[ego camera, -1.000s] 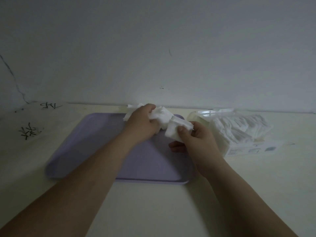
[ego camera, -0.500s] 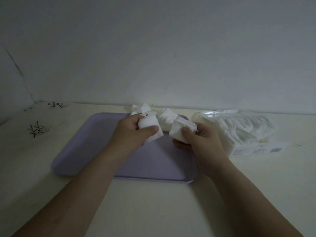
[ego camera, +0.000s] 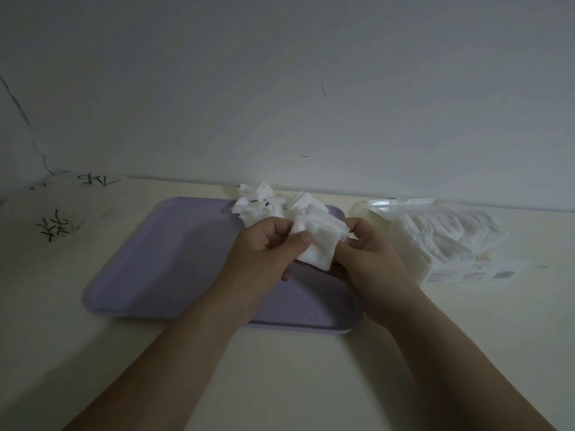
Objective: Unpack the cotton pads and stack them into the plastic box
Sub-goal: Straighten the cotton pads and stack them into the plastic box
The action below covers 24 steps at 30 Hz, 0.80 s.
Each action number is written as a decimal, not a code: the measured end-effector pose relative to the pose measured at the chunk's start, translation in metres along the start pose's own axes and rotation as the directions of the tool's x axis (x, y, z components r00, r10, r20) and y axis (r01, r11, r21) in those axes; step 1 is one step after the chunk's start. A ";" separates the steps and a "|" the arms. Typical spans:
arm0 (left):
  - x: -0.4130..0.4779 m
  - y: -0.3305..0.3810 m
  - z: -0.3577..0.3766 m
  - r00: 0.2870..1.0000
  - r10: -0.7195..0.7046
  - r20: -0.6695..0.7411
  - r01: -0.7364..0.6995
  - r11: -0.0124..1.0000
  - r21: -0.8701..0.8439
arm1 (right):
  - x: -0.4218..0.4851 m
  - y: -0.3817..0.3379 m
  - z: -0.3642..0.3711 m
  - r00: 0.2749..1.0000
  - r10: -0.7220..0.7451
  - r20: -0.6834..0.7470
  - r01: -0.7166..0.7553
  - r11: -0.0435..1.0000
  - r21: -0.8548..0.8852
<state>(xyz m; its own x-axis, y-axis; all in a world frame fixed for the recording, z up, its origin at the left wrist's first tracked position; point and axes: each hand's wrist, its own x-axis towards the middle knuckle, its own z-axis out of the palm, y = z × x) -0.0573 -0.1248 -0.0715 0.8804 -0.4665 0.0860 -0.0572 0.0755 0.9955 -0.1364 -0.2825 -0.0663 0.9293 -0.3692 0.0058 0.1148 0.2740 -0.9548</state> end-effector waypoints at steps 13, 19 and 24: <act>-0.004 0.001 0.007 0.997 0.042 -0.068 -0.040 0.999 0.027 | 0.001 0.003 -0.002 0.989 -0.001 0.150 0.024 0.988 -0.154; -0.003 -0.002 0.005 0.988 0.106 -0.114 -0.092 0.988 0.123 | 0.000 -0.006 -0.003 0.981 0.061 0.183 -0.053 0.997 -0.048; -0.004 0.003 0.003 0.985 0.097 -0.146 -0.083 0.992 0.095 | 0.000 0.002 -0.005 0.984 -0.074 0.159 0.105 0.974 -0.200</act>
<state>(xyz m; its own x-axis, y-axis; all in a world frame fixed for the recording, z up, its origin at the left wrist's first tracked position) -0.0627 -0.1256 -0.0691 0.9299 -0.3235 0.1751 -0.1750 0.0297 0.9841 -0.1380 -0.2868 -0.0700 0.9623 -0.2422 0.1234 0.1395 0.0502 -0.9889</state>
